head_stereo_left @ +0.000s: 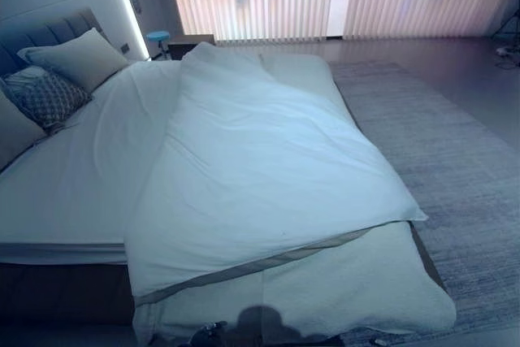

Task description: Make the bed

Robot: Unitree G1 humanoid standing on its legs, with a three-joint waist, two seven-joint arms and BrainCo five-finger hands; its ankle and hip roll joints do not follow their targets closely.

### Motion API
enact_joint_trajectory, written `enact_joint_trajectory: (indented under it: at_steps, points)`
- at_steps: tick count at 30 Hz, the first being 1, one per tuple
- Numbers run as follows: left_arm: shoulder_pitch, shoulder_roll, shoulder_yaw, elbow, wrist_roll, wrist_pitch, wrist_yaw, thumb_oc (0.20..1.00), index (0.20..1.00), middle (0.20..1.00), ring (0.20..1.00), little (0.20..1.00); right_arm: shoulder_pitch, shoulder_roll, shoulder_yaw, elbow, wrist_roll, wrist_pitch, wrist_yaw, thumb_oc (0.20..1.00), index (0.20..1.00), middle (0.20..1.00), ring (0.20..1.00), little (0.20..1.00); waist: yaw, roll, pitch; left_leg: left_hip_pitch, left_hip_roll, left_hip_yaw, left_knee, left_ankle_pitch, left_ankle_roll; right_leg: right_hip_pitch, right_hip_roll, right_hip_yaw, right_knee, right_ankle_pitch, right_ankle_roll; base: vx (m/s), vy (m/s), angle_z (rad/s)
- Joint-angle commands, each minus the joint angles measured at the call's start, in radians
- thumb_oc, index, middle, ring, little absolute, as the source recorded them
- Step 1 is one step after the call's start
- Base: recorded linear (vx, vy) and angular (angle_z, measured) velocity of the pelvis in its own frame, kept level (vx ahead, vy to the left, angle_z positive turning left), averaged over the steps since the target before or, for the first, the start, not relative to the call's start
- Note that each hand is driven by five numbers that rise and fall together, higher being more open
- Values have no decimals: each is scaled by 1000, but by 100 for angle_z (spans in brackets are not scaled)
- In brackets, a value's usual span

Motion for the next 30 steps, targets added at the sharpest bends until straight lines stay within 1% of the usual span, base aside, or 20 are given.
enact_joint_trajectory:
  at_steps: [1, 4, 5, 7, 8, 9, 10, 11, 12, 13, 14, 15, 18, 19, 20, 21, 22, 23, 26, 30]
  points:
    - [-61, -31, 22, 65, 0, -16, -3, 1000, 1000, 1000, 1000, 1000, -41, 22, 15, 23, -1, -23, -4, 1000, 1000, 1000, 1000, 1000, -12, -45, 1, -32, -51, -34, 0, -1, 38, -24, -8, 4, 46, -3, 31, 0, 0, 0]
    - [-66, -32, 34, 58, -28, -18, 10, 1000, 1000, 1000, 1000, 1000, -41, 23, 13, 20, 9, -26, -6, 1000, 1000, 1000, 1000, 1000, -16, -47, 7, -37, -50, -34, 0, 0, 37, -32, -5, 7, 52, -4, 30, 0, 0, 0]
    - [-70, -34, 59, 37, -97, -19, 25, 1000, 1000, 1000, 1000, 1000, -38, 22, 13, 9, 17, -30, -11, 1000, 1000, 1000, 1000, 1000, -20, -51, 17, -43, -48, -32, 0, 2, 36, -47, -3, 10, 62, -7, 30, 0, 0, 0]
    - [-76, -36, 65, 30, -119, -22, 30, 1000, 1000, 1000, 1000, 1000, -41, 22, 15, 3, 23, -33, -13, 1000, 1000, 1000, 1000, 1000, -23, -53, 27, -49, -45, -31, 0, 6, 35, -59, -1, 12, 74, -8, 28, -79, -5, -3]
    - [-95, -41, 86, 9, -211, -30, 42, 1000, 1000, 1000, 1000, 1000, -50, 21, 26, -9, 29, -36, -21, 1000, 1000, 1000, 1000, 1000, -27, -61, 59, -67, -42, -28, 0, 14, 35, -92, 2, 15, 98, -9, 27, -117, -6, -7]
    - [-95, -41, 86, 9, -211, -30, 42, 1000, 1000, 1000, 1000, 1000, -50, 21, 26, -9, 29, -36, -21, 1000, 1000, 1000, 1000, 1000, -27, -61, 59, -68, -42, -28, 0, 15, 35, -93, 2, 16, 100, -10, 27, -137, -8, -9]
    - [-108, -49, 98, 8, -270, -31, 39, 1000, 1000, 1000, 1000, 1000, -58, 22, 33, -14, 31, -38, -26, 1000, 1000, 1000, 1000, 1000, -30, -67, 75, -78, -39, -28, 0, 19, 34, -111, 6, 20, 109, -9, 26, -140, -19, -11]
    - [-140, -60, 107, -5, -368, -32, 43, 1000, 1000, 1000, 1000, 1000, -77, 20, 58, -40, 20, -40, -41, 1000, 1000, 1000, 1000, 1000, -35, -80, 112, -102, -31, -19, 0, 28, 31, -144, 12, 21, 130, -9, 25, -140, -19, -7]
    - [-140, -60, 107, -5, -368, -32, 43, 1000, 1000, 1000, 1000, 1000, -77, 20, 58, -40, 20, -40, -41, 1000, 1000, 1000, 1000, 1000, -35, -80, 112, -102, -31, -19, 0, 28, 31, -144, 12, 21, 130, -9, 25, -244, -31, -10]
    - [-181, -71, 116, -30, -479, -39, 40, 1000, 1000, 1000, 1000, 1000, -108, 14, 80, -66, 32, -46, -58, 1000, 1000, 1000, 1000, 1000, -42, -90, 161, -134, -28, -14, 0, 45, 30, -190, 18, 20, 159, -8, 25, -153, -18, -13]
    - [-181, -71, 116, -30, -479, -39, 40, 1000, 1000, 1000, 1000, 1000, -108, 14, 80, -66, 32, -46, -58, 1000, 1000, 1000, 1000, 1000, -42, -91, 160, -134, -28, -14, 0, 45, 30, -191, 18, 21, 159, -8, 25, -267, -6, -23]
    - [-227, -82, 122, -55, -559, -45, 55, 1000, 1000, 1000, 1000, 1000, -137, 13, 92, -104, 49, -49, -73, 1000, 1000, 1000, 1000, 1000, -49, -96, 198, -165, -27, -3, 3, 56, 28, -242, 23, 29, 197, -7, 30, -115, 12, -25]
    - [-250, -86, 122, -80, -602, -48, 62, 1000, 1000, 1000, 1000, 1000, -146, 8, 99, -129, 60, -50, -80, 1000, 1000, 1000, 1000, 1000, -52, -102, 220, -192, -33, 1, 32, 53, 27, -261, 23, 33, 213, -9, 29, -161, 5, -20]
    - [-333, -100, 129, -116, -689, -53, 75, 1000, 1000, 1000, 1000, 1000, -179, -9, 115, -179, 68, -53, -96, 1000, 1000, 1000, 1000, 1000, -63, -116, 286, -304, -54, 6, 168, 25, 20, -337, 11, 39, 277, -15, 30, -198, 10, -3]
    - [-333, -100, 129, -116, -689, -53, 75, 1000, 1000, 1000, 1000, 1000, -179, -9, 115, -179, 68, -53, -96, 1000, 1000, 1000, 1000, 1000, -63, -116, 284, -308, -54, 6, 171, 24, 20, -340, 10, 39, 278, -15, 30, -324, 15, 0]
    - [-391, -110, 141, -136, -768, -57, 90, 1000, 1000, 1000, 1000, 1000, -202, -21, 123, -213, 78, -55, -108, 1000, 1000, 1000, 1000, 1000, -74, -125, 317, -386, -64, 12, 257, 5, 15, -407, 2, 43, 341, -22, 32, -171, 10, 2]
    - [-414, -113, 143, -150, -787, -58, 94, 1000, 1000, 1000, 1000, 1000, -206, -24, 119, -236, 92, -57, -115, 1000, 1000, 1000, 1000, 1000, -85, -128, 326, -425, -67, 19, 301, -3, 11, -436, -3, 45, 373, -26, 34, -171, 10, 4]
    - [-414, -113, 143, -150, -787, -58, 95, 1000, 1000, 1000, 1000, 1000, -206, -24, 119, -236, 92, -57, -115, 1000, 1000, 1000, 1000, 1000, -86, -128, 324, -430, -67, 18, 305, -4, 11, -440, -3, 45, 375, -26, 34, -98, 10, 7]
    - [-479, -118, 159, -164, -819, -59, 119, 1000, 1000, 1000, 1000, 1000, -211, -42, 111, -304, 105, -60, -127, 1000, 1000, 1000, 1000, 1000, -108, -131, 327, -531, -66, 25, 390, -27, 12, -526, -16, 48, 443, -41, 38, -54, 4, 4]
    - [-568, -130, 210, -196, -926, -69, 158, 1000, 1000, 1000, 1000, 1000, -212, -66, 115, -417, 119, -73, -146, 1000, 1000, 1000, 1000, 1000, -140, -142, 331, -646, -53, 40, 469, -42, 6, -629, -20, 55, 489, -43, 34, -67, 6, -6]
